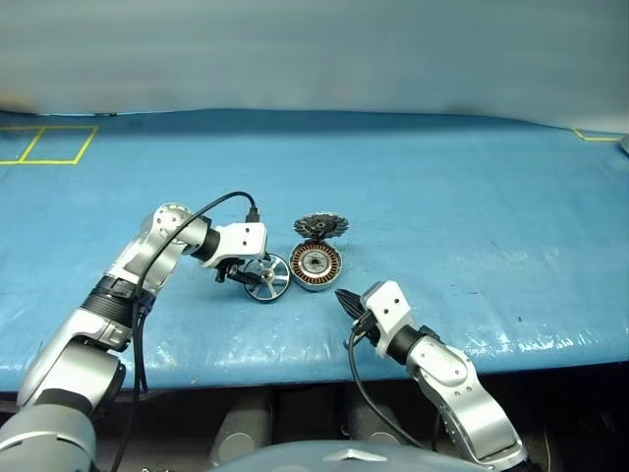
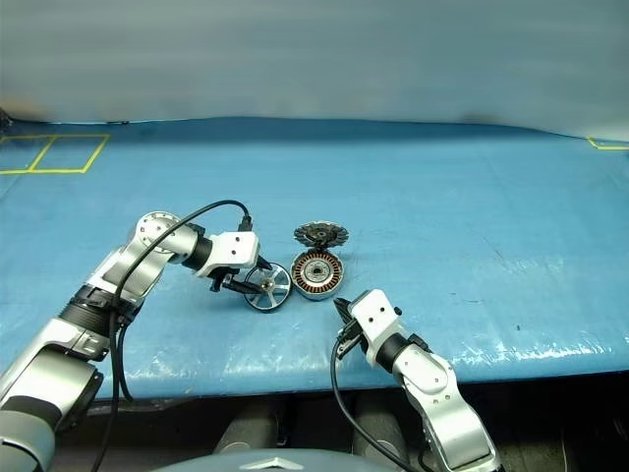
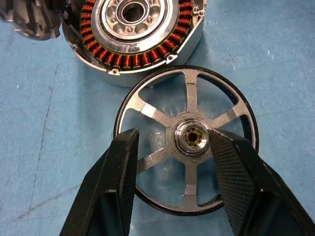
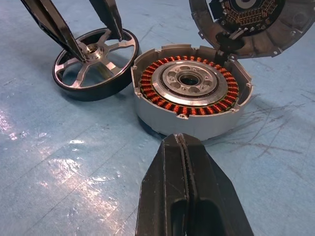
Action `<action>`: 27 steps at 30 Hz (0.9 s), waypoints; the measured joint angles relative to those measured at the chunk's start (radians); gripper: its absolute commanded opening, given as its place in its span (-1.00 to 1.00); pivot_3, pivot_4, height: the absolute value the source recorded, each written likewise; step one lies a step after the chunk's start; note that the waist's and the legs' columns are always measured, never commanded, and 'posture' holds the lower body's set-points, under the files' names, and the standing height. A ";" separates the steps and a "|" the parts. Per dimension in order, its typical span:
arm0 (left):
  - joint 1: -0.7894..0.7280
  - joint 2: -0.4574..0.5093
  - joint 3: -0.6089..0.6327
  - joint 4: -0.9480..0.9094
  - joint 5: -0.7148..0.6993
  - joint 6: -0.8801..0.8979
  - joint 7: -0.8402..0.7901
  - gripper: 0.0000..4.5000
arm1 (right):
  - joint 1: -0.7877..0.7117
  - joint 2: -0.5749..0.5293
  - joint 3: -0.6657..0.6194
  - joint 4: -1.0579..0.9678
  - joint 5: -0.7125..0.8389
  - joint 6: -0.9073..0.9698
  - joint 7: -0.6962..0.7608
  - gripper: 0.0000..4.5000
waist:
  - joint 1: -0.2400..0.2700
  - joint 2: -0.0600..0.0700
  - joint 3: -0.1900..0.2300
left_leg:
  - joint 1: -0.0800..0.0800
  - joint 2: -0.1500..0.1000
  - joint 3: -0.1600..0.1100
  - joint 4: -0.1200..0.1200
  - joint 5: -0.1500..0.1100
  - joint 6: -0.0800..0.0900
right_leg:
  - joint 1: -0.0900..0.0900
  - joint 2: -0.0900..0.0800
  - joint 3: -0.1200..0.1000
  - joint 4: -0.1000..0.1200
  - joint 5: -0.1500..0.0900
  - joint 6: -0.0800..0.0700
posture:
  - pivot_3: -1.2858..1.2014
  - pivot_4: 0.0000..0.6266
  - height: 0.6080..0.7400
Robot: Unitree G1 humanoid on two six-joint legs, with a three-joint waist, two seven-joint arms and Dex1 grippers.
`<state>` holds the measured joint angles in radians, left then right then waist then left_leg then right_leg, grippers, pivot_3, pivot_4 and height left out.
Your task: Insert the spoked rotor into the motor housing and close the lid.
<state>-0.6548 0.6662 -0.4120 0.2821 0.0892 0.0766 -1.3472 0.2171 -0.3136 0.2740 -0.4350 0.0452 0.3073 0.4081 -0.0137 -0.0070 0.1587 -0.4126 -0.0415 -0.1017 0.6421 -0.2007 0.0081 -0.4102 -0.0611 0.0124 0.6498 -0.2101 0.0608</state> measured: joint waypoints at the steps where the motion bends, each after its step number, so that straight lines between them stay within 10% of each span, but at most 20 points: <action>1: 0.000 -0.002 0.000 0.001 0.000 -0.001 -0.005 0.05 | 0.003 0.000 0.003 0.000 -0.001 0.000 0.000 -1.00 | 0.000 0.000 0.000 | 0.000 0.000 0.000 0.000 0.000 0.000 | 0.000 0.000 0.000 0.000 0.000 0.000 | 0.03 -0.52 1.00; 17: -0.015 -0.012 -0.033 0.038 0.046 -0.048 -0.027 0.05 | 0.004 0.000 0.021 0.042 -0.033 -0.002 -0.009 -1.00 | 0.000 0.000 0.000 | 0.000 0.000 0.000 0.000 0.000 0.000 | 0.001 0.000 0.000 0.000 0.000 0.000 | 0.03 -0.52 1.00; 22: -0.016 -0.008 -0.029 0.038 0.066 -0.094 -0.020 -0.39 | 0.002 0.006 0.022 0.047 -0.035 -0.002 -0.014 -1.00 | 0.001 0.001 -0.001 | 0.001 0.000 0.000 0.000 0.000 0.000 | 0.002 0.000 0.000 0.000 0.000 0.000 | 0.03 -0.52 1.00; 27: -0.010 -0.009 -0.029 0.034 0.071 -0.096 -0.006 -0.42 | 0.000 0.008 0.024 0.054 -0.039 -0.004 -0.015 -1.00 | 0.002 0.003 -0.002 | 0.002 0.000 -0.001 0.001 0.000 0.000 | 0.002 -0.001 0.000 0.000 0.000 0.000 | 0.03 -0.52 1.00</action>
<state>-0.6647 0.6577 -0.4407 0.3163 0.1607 -0.0189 -1.3534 0.2173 -0.3057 0.2975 -0.3809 0.0058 0.3032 0.3927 -0.0119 -0.0042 0.1568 -0.4101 -0.0414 -0.1022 0.6435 -0.2009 0.0083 -0.4083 -0.0616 0.0123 0.6496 -0.2103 0.0608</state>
